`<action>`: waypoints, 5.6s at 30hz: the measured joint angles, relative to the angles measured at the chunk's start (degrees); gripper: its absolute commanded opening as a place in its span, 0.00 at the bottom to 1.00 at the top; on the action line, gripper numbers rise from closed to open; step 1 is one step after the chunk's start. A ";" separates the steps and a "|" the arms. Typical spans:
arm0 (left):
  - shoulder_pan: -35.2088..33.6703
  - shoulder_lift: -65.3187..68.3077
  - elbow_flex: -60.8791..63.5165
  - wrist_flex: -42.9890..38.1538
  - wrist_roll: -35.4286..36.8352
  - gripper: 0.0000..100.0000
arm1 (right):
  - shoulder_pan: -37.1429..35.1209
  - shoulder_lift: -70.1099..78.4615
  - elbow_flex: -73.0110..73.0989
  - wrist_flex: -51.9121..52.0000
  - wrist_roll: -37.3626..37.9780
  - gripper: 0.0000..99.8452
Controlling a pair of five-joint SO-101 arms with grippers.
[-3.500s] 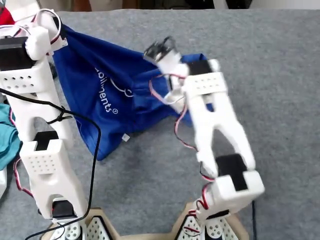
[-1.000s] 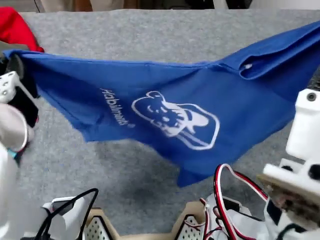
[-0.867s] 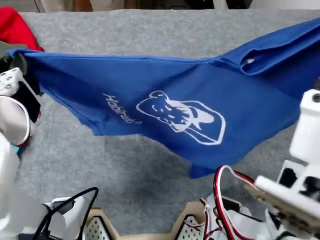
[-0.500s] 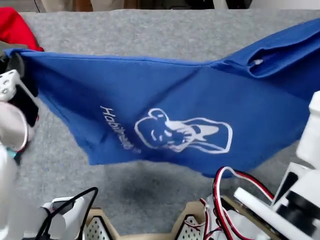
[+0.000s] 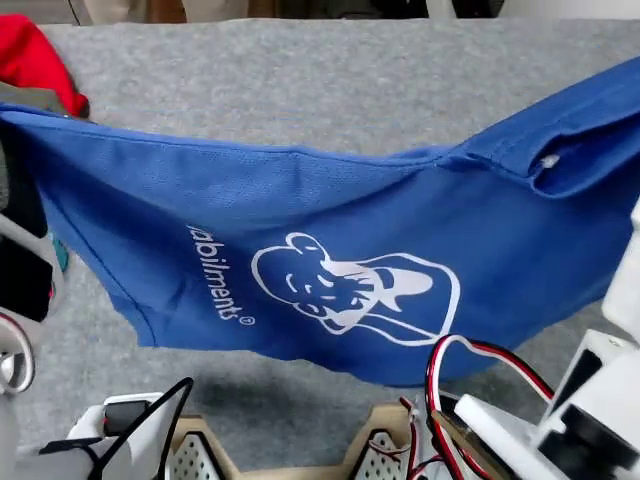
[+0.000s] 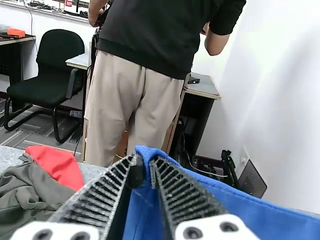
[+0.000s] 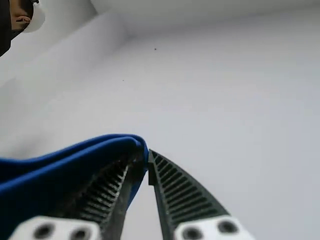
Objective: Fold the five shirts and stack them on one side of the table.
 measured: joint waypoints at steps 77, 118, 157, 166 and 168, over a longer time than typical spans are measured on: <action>0.00 1.32 69.89 -28.31 -5.36 0.02 | -3.16 4.57 41.49 16.09 1.05 0.01; 0.00 30.33 78.95 -80.18 -8.62 0.02 | -7.74 51.96 31.65 -24.53 0.44 0.01; 0.00 43.25 64.97 -59.16 -8.62 0.02 | -27.96 102.68 -8.44 5.36 -25.58 0.04; 0.00 43.25 64.97 -59.16 -8.62 0.02 | -25.23 102.68 -12.75 13.01 -25.58 0.01; 0.00 43.25 64.97 -58.90 -8.62 0.02 | -23.82 102.68 -15.74 16.62 -25.58 0.01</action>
